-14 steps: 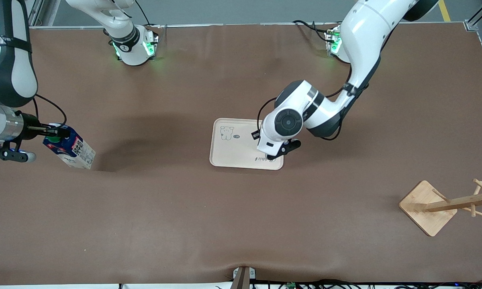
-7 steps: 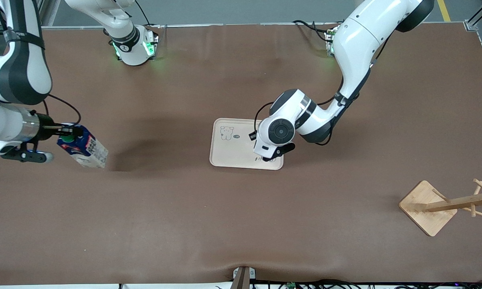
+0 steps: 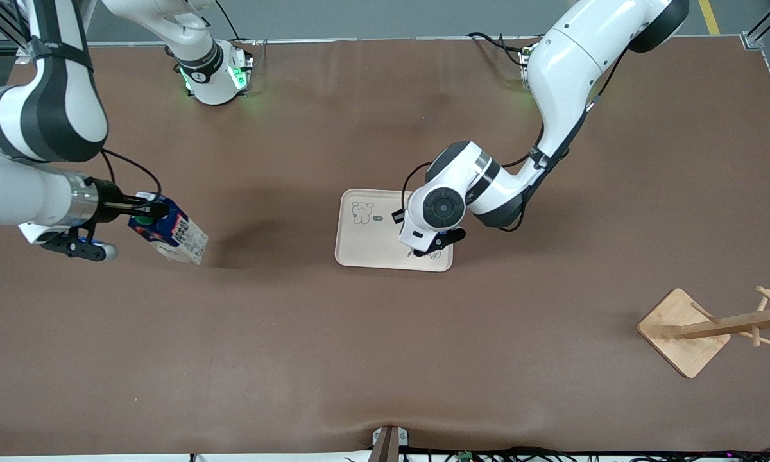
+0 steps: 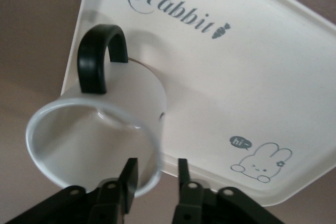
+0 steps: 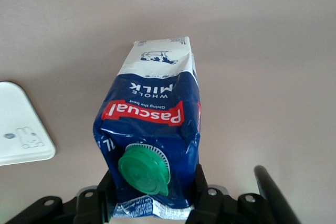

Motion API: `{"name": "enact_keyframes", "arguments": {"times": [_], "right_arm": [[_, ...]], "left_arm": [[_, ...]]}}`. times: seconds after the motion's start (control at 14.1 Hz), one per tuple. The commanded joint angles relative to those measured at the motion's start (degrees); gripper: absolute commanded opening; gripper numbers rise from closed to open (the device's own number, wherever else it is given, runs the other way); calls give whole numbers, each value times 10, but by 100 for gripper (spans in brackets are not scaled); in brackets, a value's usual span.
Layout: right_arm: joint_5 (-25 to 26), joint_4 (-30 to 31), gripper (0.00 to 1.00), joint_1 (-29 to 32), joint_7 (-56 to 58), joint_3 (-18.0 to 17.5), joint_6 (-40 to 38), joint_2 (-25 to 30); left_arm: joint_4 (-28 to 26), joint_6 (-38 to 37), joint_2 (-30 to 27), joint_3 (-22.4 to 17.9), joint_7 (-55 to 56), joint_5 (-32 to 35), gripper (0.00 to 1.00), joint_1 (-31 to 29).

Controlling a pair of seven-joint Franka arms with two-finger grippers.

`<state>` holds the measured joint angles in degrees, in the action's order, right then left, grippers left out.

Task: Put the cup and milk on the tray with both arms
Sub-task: 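Lower the mug onto the tray while the right gripper carries the milk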

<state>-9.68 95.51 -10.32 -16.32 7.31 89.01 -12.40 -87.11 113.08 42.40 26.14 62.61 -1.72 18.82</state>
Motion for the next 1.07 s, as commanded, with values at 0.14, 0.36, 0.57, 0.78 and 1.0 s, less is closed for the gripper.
{"name": "enact_keyframes", "arguments": {"times": [0.14,0.36,0.57,0.78,1.0], "right_arm": [[-52,-43,28,-64,-110,4,-20,-10],[-92,-73,30,-111,-140,4,-19,-32],[-109,-109,30,-158,-206,4,-15,-66],[-106,-153,30,-219,-233,4,-8,-108],[-105,-193,30,-258,-234,4,-7,-146]], "left_arm": [[34,-16,-29,-5,-15,29,100,-8],[49,-36,-78,-7,-24,33,100,-49],[58,-55,-135,-7,-40,81,100,-98],[58,-88,-182,-7,-112,94,100,-160],[58,-101,-222,-3,-195,92,100,-216]]}}
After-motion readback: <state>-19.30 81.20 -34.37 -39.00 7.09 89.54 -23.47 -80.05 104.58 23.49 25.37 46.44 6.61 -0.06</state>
